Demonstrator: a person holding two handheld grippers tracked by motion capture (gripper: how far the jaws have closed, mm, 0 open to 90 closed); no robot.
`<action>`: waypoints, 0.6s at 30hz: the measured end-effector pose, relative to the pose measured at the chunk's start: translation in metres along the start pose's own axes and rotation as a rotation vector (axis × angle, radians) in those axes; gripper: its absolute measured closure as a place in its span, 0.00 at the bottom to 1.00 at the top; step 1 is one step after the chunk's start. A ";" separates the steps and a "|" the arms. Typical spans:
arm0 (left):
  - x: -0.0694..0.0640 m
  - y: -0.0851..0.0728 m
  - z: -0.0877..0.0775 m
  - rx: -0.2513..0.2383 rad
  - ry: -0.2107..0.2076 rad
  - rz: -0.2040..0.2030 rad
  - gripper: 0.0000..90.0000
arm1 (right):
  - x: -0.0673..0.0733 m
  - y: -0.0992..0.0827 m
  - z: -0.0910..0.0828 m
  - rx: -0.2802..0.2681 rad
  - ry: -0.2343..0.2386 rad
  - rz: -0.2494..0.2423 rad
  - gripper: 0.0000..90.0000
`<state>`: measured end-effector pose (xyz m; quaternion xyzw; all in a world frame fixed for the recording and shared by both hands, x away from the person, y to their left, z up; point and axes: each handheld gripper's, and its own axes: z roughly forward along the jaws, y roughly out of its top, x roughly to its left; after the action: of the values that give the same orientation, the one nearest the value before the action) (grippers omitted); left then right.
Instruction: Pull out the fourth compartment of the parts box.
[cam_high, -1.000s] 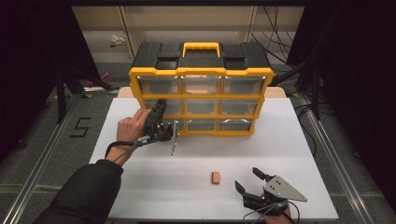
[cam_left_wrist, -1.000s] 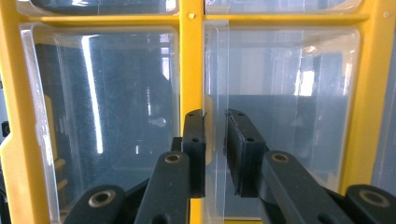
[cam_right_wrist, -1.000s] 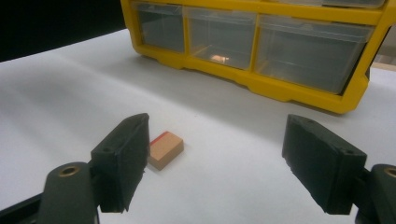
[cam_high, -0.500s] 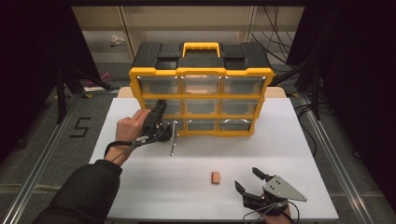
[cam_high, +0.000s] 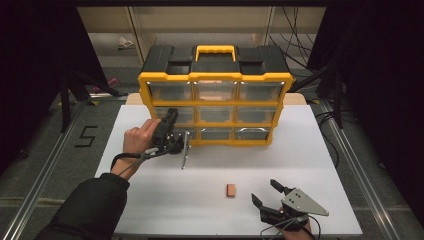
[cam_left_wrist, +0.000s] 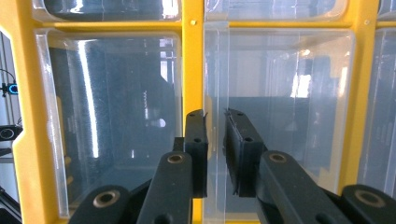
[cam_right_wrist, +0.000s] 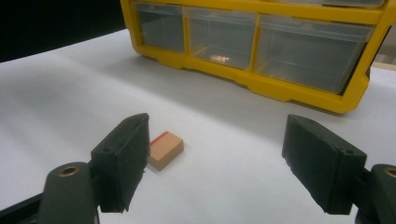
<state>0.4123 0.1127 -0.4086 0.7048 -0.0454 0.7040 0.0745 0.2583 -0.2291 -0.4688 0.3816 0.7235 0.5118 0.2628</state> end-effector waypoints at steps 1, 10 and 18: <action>0.000 0.000 0.000 -0.001 0.002 0.002 0.88 | 0.000 0.000 0.000 0.000 0.000 0.000 0.27; 0.000 0.000 -0.005 -0.008 0.004 -0.001 0.88 | 0.000 0.000 0.000 -0.002 0.001 0.001 0.27; -0.001 0.000 -0.010 -0.012 0.009 0.000 0.88 | 0.000 0.000 0.000 -0.002 0.001 0.001 0.27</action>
<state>0.4020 0.1144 -0.4095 0.7012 -0.0494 0.7068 0.0788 0.2580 -0.2292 -0.4686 0.3816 0.7228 0.5129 0.2625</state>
